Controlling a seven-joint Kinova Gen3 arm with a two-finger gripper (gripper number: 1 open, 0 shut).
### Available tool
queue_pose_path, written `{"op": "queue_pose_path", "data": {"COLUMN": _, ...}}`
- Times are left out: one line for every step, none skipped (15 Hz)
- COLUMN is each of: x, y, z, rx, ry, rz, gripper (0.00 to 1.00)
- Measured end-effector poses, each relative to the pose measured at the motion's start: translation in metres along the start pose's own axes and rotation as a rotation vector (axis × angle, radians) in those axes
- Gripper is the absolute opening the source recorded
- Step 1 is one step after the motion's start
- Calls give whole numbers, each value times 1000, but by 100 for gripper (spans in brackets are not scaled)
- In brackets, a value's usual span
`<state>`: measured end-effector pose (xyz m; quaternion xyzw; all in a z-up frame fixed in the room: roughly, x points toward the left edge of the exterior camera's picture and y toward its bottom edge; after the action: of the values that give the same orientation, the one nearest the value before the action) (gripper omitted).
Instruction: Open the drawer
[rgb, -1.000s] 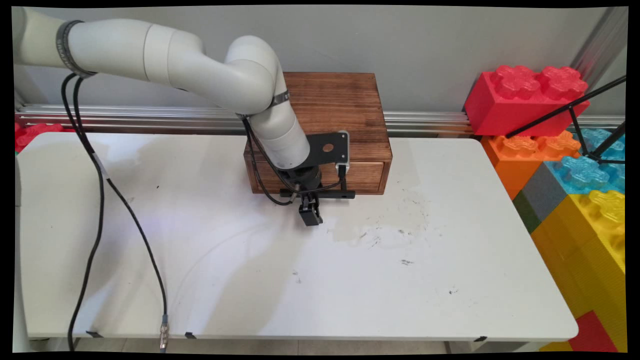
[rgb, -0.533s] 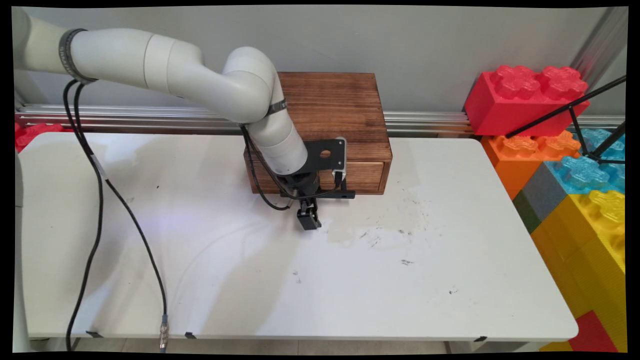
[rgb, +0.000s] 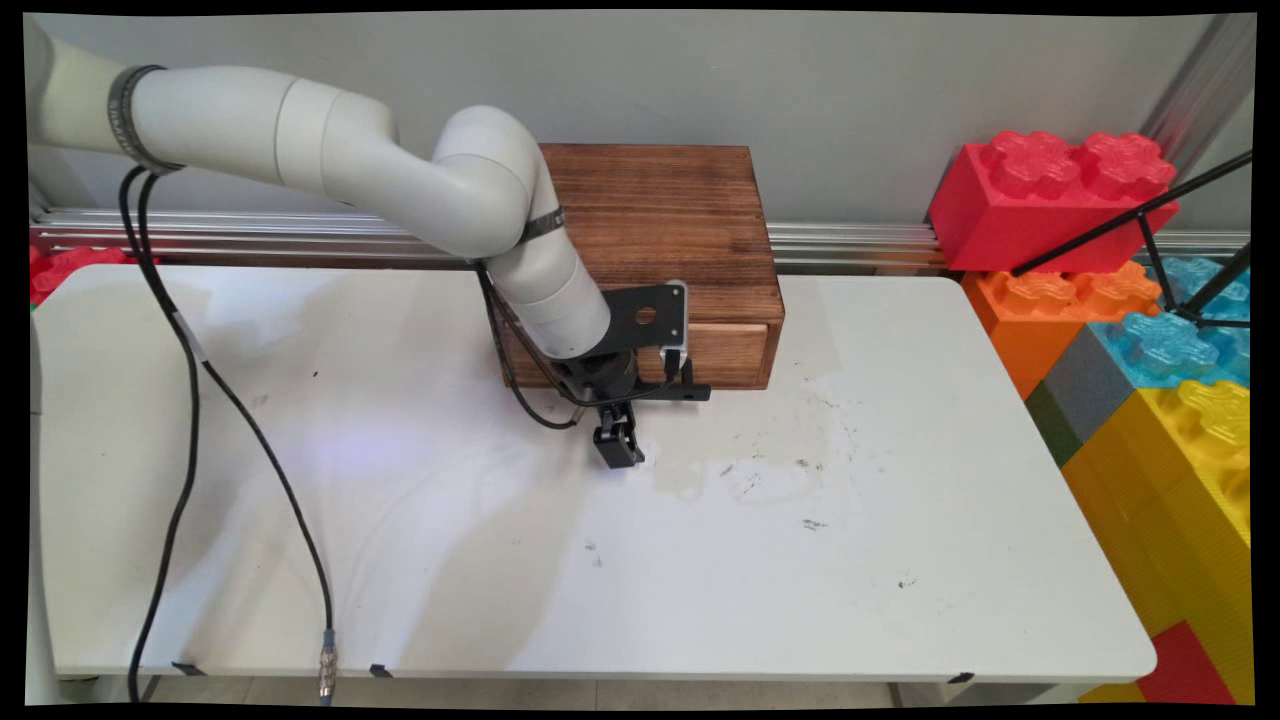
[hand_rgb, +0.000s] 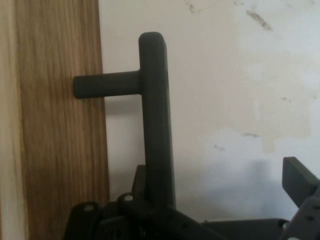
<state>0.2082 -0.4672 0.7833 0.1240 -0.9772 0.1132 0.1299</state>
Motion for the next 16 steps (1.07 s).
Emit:
{"op": "queue_pose_path", "data": {"x": -1, "y": 2, "z": 0, "rx": -3, "ry": 3, "rz": -3, "gripper": 100}}
{"op": "queue_pose_path", "data": {"x": -2, "y": 5, "z": -1, "rx": -8, "ry": 8, "rz": -8, "gripper": 100}}
{"op": "queue_pose_path", "data": {"x": -3, "y": 8, "z": -2, "rx": -14, "ry": 14, "rz": -12, "gripper": 100}}
{"op": "queue_pose_path", "data": {"x": -4, "y": 11, "z": -2, "rx": -19, "ry": 19, "rz": -15, "gripper": 100}}
{"op": "queue_pose_path", "data": {"x": -5, "y": 13, "z": -3, "rx": -23, "ry": 24, "rz": -16, "gripper": 100}}
{"op": "queue_pose_path", "data": {"x": -6, "y": 16, "z": -4, "rx": -29, "ry": 31, "rz": -19, "gripper": 100}}
{"op": "queue_pose_path", "data": {"x": -6, "y": 18, "z": -4, "rx": -32, "ry": 35, "rz": -20, "gripper": 100}}
{"op": "queue_pose_path", "data": {"x": -7, "y": 21, "z": -5, "rx": -38, "ry": 42, "rz": -22, "gripper": 100}}
{"op": "queue_pose_path", "data": {"x": -8, "y": 23, "z": -6, "rx": -43, "ry": 47, "rz": -23, "gripper": 100}}
{"op": "queue_pose_path", "data": {"x": -9, "y": 27, "z": -7, "rx": -49, "ry": 53, "rz": -26, "gripper": 100}}
{"op": "queue_pose_path", "data": {"x": -10, "y": 29, "z": -8, "rx": -54, "ry": 57, "rz": -27, "gripper": 100}}
{"op": "queue_pose_path", "data": {"x": -11, "y": 33, "z": -10, "rx": -60, "ry": 62, "rz": -30, "gripper": 100}}
{"op": "queue_pose_path", "data": {"x": -12, "y": 36, "z": -11, "rx": -64, "ry": 65, "rz": -32, "gripper": 100}}
{"op": "queue_pose_path", "data": {"x": -14, "y": 40, "z": -13, "rx": -71, "ry": 69, "rz": -35, "gripper": 100}}
{"op": "queue_pose_path", "data": {"x": -15, "y": 45, "z": -15, "rx": -78, "ry": 74, "rz": -37, "gripper": 100}}
{"op": "queue_pose_path", "data": {"x": -17, "y": 50, "z": -17, "rx": -86, "ry": 79, "rz": -40, "gripper": 100}}
